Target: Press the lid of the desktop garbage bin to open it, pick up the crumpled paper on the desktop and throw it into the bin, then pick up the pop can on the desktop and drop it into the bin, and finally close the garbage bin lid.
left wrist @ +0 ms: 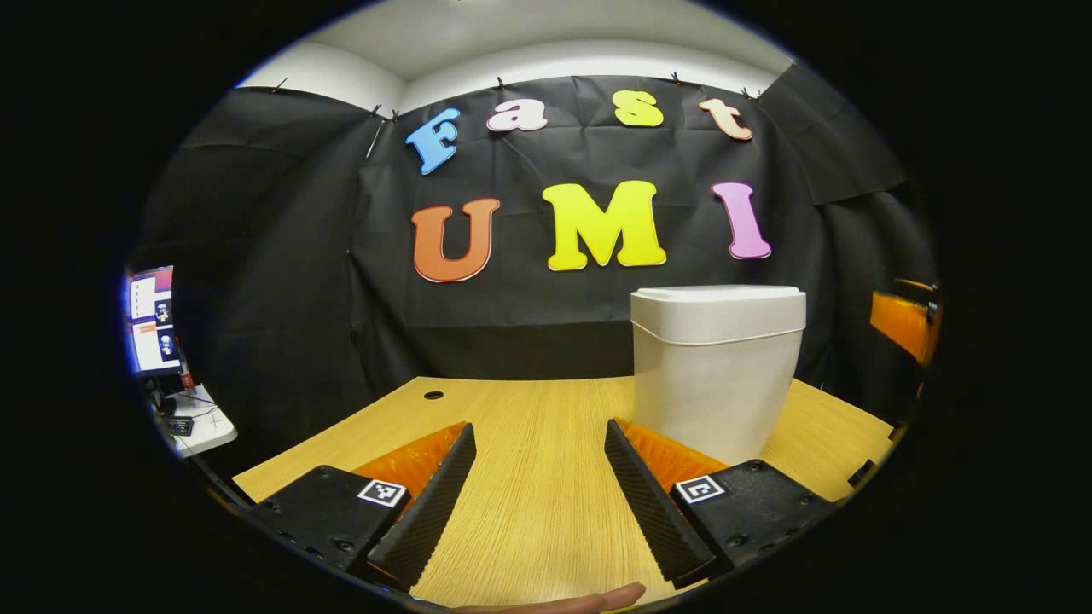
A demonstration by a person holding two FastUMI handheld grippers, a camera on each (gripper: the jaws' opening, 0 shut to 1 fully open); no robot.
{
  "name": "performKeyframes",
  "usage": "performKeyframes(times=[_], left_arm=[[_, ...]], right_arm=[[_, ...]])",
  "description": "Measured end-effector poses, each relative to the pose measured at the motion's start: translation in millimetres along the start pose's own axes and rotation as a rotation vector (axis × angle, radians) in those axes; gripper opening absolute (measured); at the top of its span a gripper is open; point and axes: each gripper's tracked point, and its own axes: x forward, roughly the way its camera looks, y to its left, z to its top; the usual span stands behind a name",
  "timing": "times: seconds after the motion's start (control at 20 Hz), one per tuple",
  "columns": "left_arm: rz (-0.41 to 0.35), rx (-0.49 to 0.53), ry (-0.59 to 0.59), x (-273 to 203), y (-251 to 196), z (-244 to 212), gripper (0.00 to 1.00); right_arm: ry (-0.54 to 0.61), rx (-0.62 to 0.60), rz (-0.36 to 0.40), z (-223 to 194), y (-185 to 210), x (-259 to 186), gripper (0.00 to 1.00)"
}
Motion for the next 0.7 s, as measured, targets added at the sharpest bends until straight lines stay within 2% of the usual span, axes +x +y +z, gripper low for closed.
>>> performKeyframes(times=[0.1, 0.3, 0.55, 0.7], left_arm=[[-0.020, 0.004, -0.007, -3.1, -6.8, 2.1, 0.98], [-0.021, 0.004, -0.020, -10.6, -5.8, 7.2, 0.98], [-0.018, 0.001, -0.032, -15.7, -6.3, 12.0, 0.98], [-0.029, -0.003, -0.032, -16.9, -8.4, 11.5, 0.98]], right_arm=[[0.046, -0.008, -0.022, -18.5, -16.3, -5.0, 0.97], [0.097, 0.054, -0.048, -35.7, -43.4, -5.8, 0.95], [0.141, 0.101, -0.062, -49.3, -55.3, -7.8, 0.95], [0.146, 0.084, -0.056, -53.5, -50.7, -7.7, 0.95]])
